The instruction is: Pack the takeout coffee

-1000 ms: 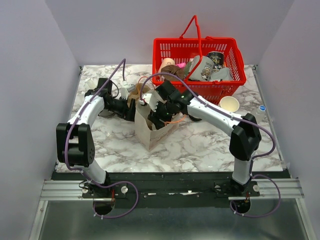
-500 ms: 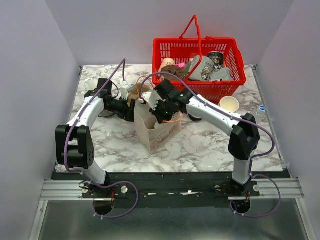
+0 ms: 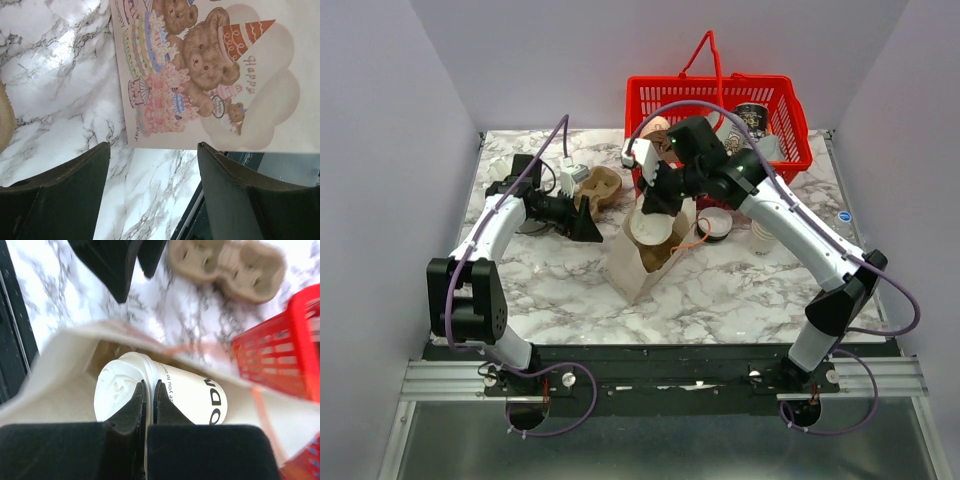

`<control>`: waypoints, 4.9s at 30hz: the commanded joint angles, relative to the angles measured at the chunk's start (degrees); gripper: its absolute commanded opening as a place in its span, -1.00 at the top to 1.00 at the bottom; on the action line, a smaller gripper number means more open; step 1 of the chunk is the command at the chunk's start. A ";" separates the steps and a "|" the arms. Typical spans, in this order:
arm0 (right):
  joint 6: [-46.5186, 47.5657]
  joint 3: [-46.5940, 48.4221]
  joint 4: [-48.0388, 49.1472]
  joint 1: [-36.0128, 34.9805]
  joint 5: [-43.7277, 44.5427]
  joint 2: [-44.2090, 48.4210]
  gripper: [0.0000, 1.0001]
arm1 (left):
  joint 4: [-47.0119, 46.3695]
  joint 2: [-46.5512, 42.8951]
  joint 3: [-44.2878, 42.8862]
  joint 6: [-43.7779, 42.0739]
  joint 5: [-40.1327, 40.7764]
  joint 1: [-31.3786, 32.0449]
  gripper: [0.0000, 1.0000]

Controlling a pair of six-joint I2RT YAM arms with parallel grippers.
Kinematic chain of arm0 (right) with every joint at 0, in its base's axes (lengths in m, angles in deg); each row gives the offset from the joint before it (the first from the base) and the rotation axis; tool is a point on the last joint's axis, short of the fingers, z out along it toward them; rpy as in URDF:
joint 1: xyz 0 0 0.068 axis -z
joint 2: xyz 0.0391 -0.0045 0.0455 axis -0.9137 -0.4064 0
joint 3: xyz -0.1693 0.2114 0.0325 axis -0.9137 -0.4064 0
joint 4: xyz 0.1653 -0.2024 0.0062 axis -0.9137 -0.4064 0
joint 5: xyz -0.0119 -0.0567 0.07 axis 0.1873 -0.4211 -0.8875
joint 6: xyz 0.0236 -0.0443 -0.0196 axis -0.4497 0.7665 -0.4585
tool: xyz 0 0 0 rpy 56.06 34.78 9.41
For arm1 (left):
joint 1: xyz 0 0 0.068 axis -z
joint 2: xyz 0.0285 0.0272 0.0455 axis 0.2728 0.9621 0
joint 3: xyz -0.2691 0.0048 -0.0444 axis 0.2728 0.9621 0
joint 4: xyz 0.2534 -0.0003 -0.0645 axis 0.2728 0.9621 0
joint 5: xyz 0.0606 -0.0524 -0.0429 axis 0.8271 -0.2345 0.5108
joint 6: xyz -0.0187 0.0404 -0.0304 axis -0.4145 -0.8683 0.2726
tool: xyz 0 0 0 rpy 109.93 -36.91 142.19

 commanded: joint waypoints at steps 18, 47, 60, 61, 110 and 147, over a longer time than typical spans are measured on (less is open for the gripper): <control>-18.31 22.60 -12.43 19.01 -16.31 10.57 0.98 | 0.41 -4.81 -10.15 1.70 -0.81 -0.32 -0.60; 15.58 -40.09 -9.10 28.89 -43.48 14.12 0.97 | 9.28 -8.15 -11.92 -2.78 5.43 -0.24 -0.63; 18.50 -40.62 -5.42 28.80 -43.41 5.75 0.35 | 12.09 -7.62 -13.06 -4.89 7.46 -0.24 -0.64; 18.49 -40.62 -5.15 28.80 -43.05 5.49 0.25 | 12.09 -7.71 -13.06 -4.89 7.37 -0.24 -0.64; -14.99 -48.80 13.40 -19.44 7.40 27.38 -0.10 | -8.73 -25.11 -0.93 15.85 24.77 -0.68 -0.69; -12.63 -41.51 8.04 -27.71 28.83 26.05 -0.40 | -14.71 -26.69 1.18 19.63 18.55 -2.61 -0.75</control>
